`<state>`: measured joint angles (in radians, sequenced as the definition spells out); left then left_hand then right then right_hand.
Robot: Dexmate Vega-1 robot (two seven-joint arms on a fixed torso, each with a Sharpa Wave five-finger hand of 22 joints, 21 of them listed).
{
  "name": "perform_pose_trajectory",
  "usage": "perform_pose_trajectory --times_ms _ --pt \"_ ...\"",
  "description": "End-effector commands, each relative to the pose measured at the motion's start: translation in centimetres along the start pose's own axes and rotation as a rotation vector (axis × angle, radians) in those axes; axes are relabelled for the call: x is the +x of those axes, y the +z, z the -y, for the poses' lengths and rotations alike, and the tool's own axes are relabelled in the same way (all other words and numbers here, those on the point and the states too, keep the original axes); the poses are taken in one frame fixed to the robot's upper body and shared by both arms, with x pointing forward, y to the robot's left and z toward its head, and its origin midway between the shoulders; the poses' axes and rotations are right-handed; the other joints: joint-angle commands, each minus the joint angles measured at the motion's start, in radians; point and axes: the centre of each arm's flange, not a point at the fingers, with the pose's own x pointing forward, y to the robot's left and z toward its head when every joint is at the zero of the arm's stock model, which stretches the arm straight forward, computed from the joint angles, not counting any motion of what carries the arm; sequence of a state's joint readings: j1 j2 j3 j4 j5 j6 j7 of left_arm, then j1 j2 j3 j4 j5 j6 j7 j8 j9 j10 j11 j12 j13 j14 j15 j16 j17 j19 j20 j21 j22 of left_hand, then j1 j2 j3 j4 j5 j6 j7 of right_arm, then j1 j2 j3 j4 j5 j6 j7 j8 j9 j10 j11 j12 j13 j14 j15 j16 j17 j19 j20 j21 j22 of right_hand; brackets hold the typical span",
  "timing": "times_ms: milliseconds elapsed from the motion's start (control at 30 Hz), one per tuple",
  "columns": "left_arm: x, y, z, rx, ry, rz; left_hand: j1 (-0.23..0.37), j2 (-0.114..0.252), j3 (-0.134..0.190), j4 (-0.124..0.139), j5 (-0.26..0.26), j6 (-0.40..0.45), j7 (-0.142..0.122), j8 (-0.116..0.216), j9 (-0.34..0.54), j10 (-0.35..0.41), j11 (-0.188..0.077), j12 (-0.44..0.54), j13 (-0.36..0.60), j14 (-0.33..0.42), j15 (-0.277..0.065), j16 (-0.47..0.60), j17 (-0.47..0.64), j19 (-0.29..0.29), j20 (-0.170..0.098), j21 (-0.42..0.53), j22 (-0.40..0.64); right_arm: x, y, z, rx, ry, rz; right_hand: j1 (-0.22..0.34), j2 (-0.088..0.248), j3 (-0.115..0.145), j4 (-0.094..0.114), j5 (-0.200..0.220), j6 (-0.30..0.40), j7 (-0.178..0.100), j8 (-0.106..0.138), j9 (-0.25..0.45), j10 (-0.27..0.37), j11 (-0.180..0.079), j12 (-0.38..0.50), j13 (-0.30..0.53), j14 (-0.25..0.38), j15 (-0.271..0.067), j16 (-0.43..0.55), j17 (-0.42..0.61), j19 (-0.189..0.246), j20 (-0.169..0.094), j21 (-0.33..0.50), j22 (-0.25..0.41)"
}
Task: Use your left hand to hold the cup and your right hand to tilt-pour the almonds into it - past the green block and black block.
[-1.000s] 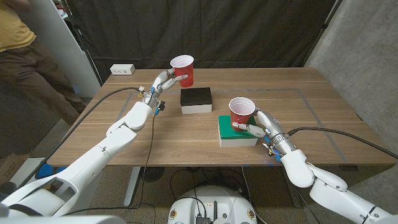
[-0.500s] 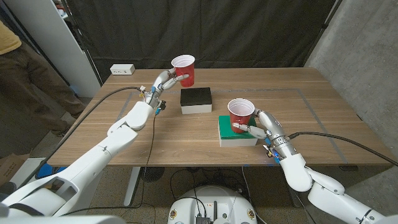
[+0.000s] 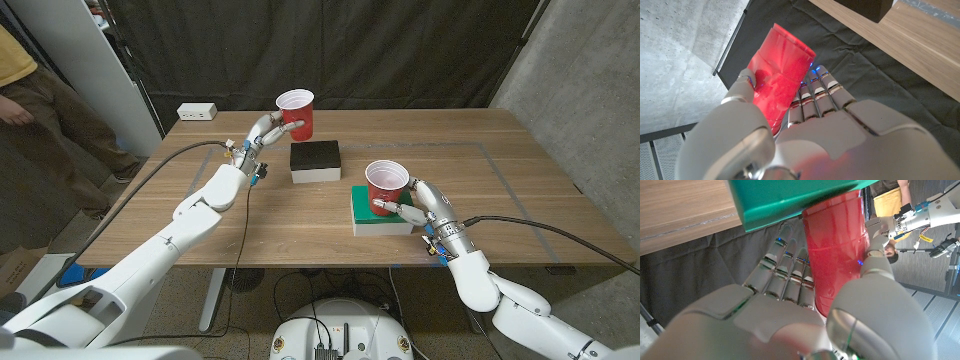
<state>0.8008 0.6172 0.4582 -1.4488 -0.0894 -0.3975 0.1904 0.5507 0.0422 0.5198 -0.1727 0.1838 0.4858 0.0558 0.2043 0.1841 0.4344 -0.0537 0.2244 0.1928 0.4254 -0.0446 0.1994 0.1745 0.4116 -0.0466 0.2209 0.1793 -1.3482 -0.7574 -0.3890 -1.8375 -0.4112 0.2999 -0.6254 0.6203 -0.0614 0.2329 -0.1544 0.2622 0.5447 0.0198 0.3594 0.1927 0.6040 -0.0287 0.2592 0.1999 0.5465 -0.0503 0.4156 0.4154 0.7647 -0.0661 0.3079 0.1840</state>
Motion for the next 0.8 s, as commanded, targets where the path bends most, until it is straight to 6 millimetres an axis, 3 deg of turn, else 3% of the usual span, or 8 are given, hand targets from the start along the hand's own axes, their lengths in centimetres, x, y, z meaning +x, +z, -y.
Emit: perform_pose_trajectory --times_ms 33,633,700,800 --pt "-0.2 -0.1 0.0 -0.007 0.000 0.002 0.011 0.001 0.000 0.004 0.005 0.009 -0.001 0.000 0.005 0.012 -0.005 -0.005 0.004 0.009 -0.047 -0.002 0.004 0.010 -0.023 -0.004 0.001 0.3 0.7 1.0 0.015 -0.040 0.014 0.012 0.002 0.006 0.002 -0.003 0.013 0.002 0.004 0.004 0.015 0.000 0.004 0.004 0.013 -0.043 0.009 0.005 0.016 0.001 0.008 0.004" --pt "0.2 -0.2 0.1 -0.014 -0.006 0.009 0.013 0.002 0.001 0.003 0.006 0.019 0.000 0.001 0.005 0.022 -0.005 -0.004 0.004 0.017 -0.049 -0.002 0.003 0.016 -0.022 -0.003 0.002 1.2 1.9 3.8 0.030 -0.069 0.009 0.014 0.013 0.002 0.010 -0.010 0.048 0.002 0.013 0.003 0.051 0.005 0.004 0.004 0.052 -0.044 0.031 0.021 0.043 -0.004 0.019 0.006" --pt "0.3 -0.1 0.1 -0.014 -0.006 0.009 0.013 0.002 0.001 0.004 0.006 0.020 0.000 0.000 0.005 0.022 0.021 -0.006 0.004 0.018 -0.049 -0.003 0.003 0.017 -0.022 -0.003 0.002 1.3 2.1 4.1 0.026 -0.072 0.010 0.014 0.013 0.002 0.010 -0.011 0.048 0.002 0.012 0.003 0.050 0.006 0.003 0.004 0.052 -0.042 0.032 0.021 0.043 -0.004 0.019 0.006" --pt "0.3 -0.1 0.1 -0.013 -0.006 0.008 0.014 0.002 0.001 0.004 0.006 0.022 0.000 0.000 0.005 0.022 0.027 -0.006 0.004 0.018 -0.049 -0.004 0.003 0.017 -0.023 -0.004 0.002 1.4 2.2 4.3 0.023 -0.072 0.013 0.015 0.014 0.002 0.010 -0.012 0.048 0.003 0.012 0.003 0.050 0.005 0.002 0.005 0.051 -0.044 0.032 0.023 0.043 -0.004 0.019 0.007"
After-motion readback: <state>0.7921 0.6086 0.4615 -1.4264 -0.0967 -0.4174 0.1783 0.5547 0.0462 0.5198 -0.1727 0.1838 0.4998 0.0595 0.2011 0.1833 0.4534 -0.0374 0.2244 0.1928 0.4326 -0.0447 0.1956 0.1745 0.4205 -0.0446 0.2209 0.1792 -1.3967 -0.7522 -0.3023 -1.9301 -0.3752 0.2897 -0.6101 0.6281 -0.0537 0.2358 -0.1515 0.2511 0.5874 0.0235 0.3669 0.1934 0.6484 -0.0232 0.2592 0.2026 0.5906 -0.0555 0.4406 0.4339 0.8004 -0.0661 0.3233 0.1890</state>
